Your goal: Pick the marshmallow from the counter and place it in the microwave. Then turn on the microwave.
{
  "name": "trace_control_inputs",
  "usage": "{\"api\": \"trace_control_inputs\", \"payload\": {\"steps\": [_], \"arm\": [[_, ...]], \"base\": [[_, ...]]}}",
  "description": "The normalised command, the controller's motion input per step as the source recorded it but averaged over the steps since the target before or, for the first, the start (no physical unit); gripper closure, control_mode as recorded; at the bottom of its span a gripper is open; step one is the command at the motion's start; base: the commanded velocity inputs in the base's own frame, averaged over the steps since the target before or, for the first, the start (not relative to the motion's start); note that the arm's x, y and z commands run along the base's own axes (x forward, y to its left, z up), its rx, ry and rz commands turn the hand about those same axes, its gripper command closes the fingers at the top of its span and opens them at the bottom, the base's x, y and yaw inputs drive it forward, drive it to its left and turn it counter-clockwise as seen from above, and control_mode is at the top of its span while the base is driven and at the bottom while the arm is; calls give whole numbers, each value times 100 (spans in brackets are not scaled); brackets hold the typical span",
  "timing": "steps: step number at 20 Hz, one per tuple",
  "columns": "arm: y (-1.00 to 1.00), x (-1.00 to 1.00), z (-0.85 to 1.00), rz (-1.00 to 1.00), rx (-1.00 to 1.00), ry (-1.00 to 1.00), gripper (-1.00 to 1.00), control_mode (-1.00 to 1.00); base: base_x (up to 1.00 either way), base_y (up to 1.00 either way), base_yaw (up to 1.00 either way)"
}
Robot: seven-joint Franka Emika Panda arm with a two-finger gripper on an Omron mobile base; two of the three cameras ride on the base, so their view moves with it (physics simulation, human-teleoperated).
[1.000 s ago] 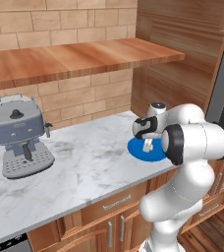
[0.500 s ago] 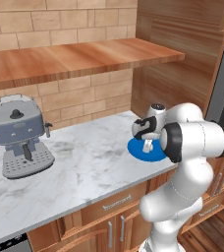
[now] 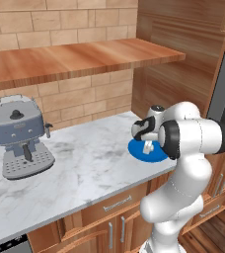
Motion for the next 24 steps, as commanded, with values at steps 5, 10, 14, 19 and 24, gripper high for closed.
{"api": "trace_control_inputs", "payload": {"steps": [5,10,14,19,24], "arm": [[0,9,-8,1,0,0,-100,-100],[0,5,-9,1,0,1,-100,-100],[0,4,-12,1,0,2,-100,-100],[0,5,-11,1,0,1,-100,-100],[0,5,-12,1,0,1,100,-100]], "base": [[0,0,0],[0,0,0],[0,0,0],[0,0,0],[0,0,0]]}}
